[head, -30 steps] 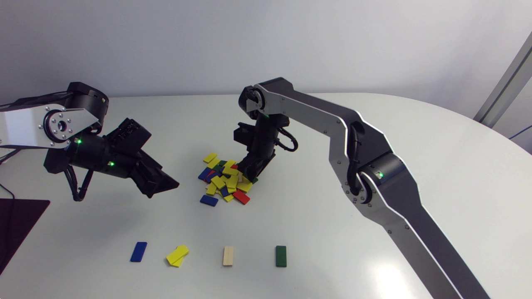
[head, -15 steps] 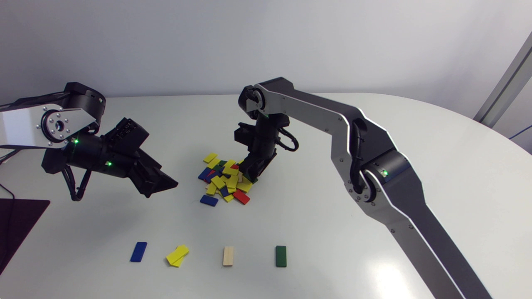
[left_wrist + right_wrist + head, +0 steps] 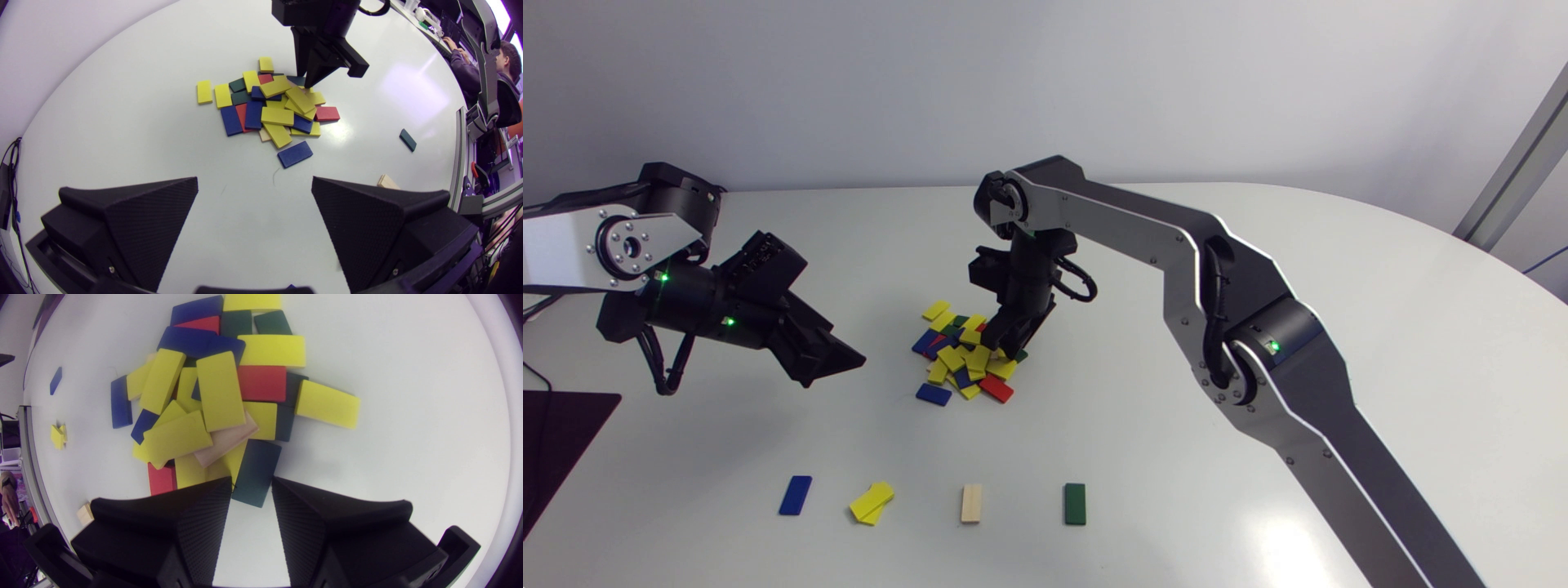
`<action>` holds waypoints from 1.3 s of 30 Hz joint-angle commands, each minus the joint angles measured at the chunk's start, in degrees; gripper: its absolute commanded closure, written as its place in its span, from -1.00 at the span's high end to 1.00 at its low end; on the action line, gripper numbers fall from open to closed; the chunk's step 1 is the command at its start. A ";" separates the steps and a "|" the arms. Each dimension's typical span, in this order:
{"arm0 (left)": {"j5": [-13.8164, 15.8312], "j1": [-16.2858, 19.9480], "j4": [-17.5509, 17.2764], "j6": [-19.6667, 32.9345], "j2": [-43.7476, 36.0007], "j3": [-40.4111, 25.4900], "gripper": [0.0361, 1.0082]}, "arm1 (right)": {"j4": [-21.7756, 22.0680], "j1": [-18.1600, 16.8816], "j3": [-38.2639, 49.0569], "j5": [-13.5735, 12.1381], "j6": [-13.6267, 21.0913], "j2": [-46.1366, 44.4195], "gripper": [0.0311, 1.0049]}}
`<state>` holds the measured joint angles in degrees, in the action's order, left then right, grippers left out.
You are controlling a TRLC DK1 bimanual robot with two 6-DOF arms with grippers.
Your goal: Take domino bricks one by one from the mixed stack on the table and place each onto the existing stack of the same color.
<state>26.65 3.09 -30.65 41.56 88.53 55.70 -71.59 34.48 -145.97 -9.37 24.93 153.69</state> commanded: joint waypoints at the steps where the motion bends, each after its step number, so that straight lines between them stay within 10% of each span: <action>1: 0.86 0.77 -0.02 1.77 0.41 -1.12 0.97 | -0.04 0.68 0.69 0.40 0.38 -0.76 -0.31; 17: 2.44 1.48 -0.63 2.38 -0.03 -1.21 0.97 | 8.40 0.68 15.01 7.26 0.56 -5.77 -0.31; 39: 2.44 1.92 -0.72 2.74 -0.99 -1.83 0.97 | 12.09 0.76 17.56 6.99 1.70 -7.52 -0.26</action>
<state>28.36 4.51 -30.89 42.68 88.44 55.59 -59.33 35.27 -127.72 -2.74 25.17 144.57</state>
